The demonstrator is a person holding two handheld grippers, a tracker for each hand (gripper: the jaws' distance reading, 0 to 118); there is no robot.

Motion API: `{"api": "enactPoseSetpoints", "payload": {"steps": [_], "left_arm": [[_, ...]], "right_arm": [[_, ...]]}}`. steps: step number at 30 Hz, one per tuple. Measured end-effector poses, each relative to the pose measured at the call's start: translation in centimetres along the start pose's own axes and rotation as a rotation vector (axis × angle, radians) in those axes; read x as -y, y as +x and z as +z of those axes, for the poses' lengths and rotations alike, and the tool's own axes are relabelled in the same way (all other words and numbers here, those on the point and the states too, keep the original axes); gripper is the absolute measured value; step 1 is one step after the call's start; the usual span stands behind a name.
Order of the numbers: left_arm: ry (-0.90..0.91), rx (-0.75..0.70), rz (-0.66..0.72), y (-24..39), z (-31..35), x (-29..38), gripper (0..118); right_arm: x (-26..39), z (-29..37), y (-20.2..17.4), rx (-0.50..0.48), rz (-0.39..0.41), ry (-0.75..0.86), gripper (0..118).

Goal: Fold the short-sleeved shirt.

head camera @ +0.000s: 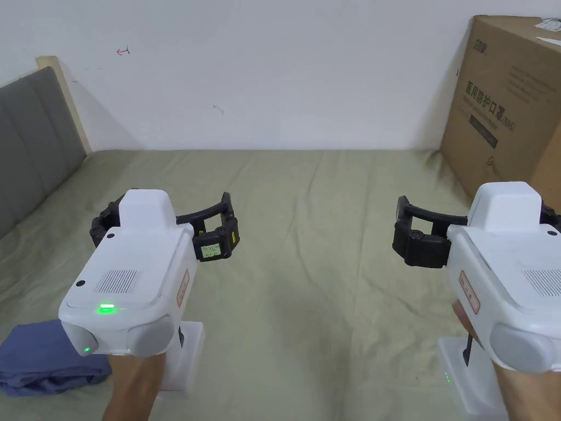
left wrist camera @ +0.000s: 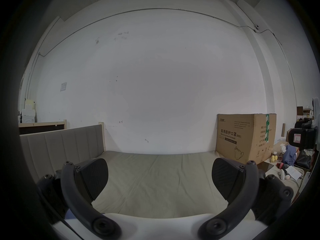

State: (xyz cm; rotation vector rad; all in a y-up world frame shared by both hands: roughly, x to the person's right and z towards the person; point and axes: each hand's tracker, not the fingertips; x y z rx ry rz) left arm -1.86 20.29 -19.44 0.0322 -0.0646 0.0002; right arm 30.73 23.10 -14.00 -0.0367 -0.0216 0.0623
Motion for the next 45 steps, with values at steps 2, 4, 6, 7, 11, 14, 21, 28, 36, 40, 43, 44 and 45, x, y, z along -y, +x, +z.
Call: {"api": "enactPoseSetpoints", "payload": {"steps": [2,4,6,7,11,14,21,28,36,40,43,44,45], "left_arm": [[-0.001,0.000,0.000,0.0,0.0,0.0,118],[0.000,0.000,0.003,-0.1,0.0,-0.1,118],[0.000,0.005,0.008,-0.1,0.1,-0.1,118],[0.001,0.007,0.010,-0.1,0.1,-0.1,118],[0.002,0.005,0.003,-0.1,0.1,-0.2,118],[0.003,0.005,0.007,-0.2,0.0,-0.3,118],[0.009,0.003,0.006,-0.3,0.1,-0.5,118],[0.015,0.000,0.009,-0.5,0.2,-0.6,118],[0.021,-0.002,0.010,-0.6,0.3,-0.6,118],[0.022,-0.004,0.015,-0.7,0.3,-0.6,118],[0.021,-0.003,0.015,-0.7,0.3,-0.6,118],[0.020,-0.003,0.015,-0.7,0.3,-0.5,118],[0.018,-0.004,0.014,-0.7,0.3,-0.5,118]], "right_arm": [[-0.2,0.0,-0.1,0.013,-0.021,-0.014,118],[-0.5,-0.2,-0.1,0.002,-0.090,-0.077,118],[-1.1,-0.6,0.0,0.018,-0.152,-0.161,118],[-1.4,-0.8,0.0,0.036,-0.174,-0.214,118],[-2.1,-1.8,0.3,0.137,-0.261,-0.380,118],[-2.4,-2.0,0.4,0.099,-0.302,-0.421,118],[-2.8,-1.2,-1.1,0.139,-0.294,-0.429,118],[-2.5,-1.0,-0.9,0.137,-0.251,-0.390,118],[-2.1,-1.5,-0.6,0.132,-0.209,-0.376,118],[-1.9,-1.9,-0.1,0.125,-0.236,-0.398,117],[-1.8,-2.0,0.0,0.119,-0.248,-0.408,117],[-1.6,-2.3,0.0,0.139,-0.235,-0.412,117],[-1.5,-2.5,0.1,0.152,-0.216,-0.402,117]]}}
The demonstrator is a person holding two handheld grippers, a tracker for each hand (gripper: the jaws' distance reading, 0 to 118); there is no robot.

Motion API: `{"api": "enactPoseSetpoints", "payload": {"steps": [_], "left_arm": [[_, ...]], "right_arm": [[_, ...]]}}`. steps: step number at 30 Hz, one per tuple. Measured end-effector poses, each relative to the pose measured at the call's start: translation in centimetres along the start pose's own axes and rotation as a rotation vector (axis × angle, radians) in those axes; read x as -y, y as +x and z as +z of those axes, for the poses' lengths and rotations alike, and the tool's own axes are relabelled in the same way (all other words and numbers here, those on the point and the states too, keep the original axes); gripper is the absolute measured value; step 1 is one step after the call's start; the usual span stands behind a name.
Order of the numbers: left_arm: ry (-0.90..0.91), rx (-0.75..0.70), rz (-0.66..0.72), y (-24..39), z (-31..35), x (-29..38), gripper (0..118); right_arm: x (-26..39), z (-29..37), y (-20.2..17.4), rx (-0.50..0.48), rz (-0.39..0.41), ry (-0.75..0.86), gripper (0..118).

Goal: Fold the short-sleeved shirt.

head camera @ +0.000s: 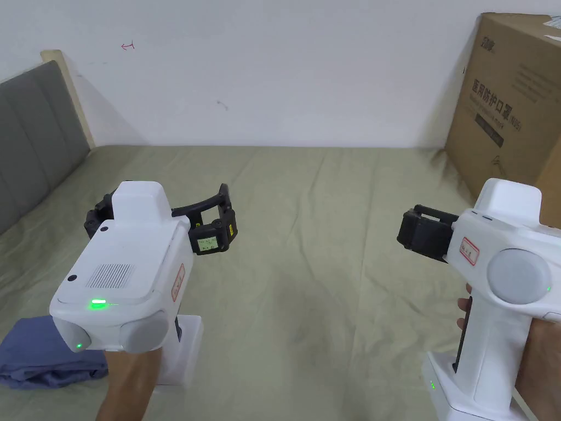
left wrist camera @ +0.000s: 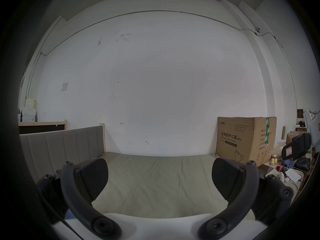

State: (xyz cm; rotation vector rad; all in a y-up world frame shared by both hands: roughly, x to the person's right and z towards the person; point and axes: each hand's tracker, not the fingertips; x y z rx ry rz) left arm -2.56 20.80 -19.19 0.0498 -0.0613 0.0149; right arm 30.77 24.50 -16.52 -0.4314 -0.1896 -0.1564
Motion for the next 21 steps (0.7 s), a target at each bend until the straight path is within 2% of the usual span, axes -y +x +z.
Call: {"api": "enactPoseSetpoints", "payload": {"steps": [4,10,14,21], "left_arm": [[0.001,0.001,-0.001,0.0,0.0,0.0,118],[0.000,0.001,-0.007,0.0,0.1,0.1,118],[0.001,0.003,0.000,0.0,0.1,0.2,118],[0.004,0.004,-0.005,0.1,0.1,0.2,118]], "right_arm": [[0.4,0.1,-0.3,-0.002,0.062,0.070,117],[1.3,0.8,0.3,-0.109,0.091,0.268,117],[2.0,1.2,0.5,-0.115,0.089,0.417,118],[2.4,1.4,0.5,-0.121,0.136,0.448,118]]}}
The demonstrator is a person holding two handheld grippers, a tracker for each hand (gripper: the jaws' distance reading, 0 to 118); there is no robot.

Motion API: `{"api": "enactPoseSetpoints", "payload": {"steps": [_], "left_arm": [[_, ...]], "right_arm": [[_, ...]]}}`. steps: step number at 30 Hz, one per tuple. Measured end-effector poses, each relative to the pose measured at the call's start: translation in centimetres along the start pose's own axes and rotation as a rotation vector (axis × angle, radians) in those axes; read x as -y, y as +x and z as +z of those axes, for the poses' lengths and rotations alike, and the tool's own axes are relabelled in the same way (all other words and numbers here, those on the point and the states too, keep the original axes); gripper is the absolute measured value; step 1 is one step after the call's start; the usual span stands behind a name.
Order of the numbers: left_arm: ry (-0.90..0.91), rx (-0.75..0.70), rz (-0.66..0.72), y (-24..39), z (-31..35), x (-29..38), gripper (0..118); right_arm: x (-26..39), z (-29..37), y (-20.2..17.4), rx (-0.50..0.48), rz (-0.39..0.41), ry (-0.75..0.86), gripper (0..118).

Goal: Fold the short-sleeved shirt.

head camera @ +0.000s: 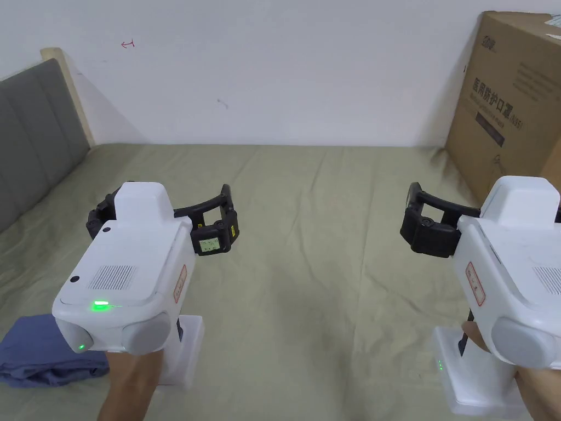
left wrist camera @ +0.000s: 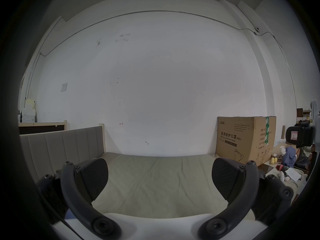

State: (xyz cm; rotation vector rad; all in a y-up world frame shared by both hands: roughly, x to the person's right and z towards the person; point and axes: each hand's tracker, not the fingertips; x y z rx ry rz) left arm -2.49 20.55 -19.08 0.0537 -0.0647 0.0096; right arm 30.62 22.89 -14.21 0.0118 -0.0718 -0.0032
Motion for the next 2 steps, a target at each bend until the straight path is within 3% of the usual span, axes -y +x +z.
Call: {"api": "enactPoseSetpoints", "payload": {"steps": [2], "left_arm": [[0.000,0.001,0.000,0.02,0.03,-0.02,118]], "right_arm": [[-0.01,0.07,-0.03,-0.006,0.007,0.005,118]]}}
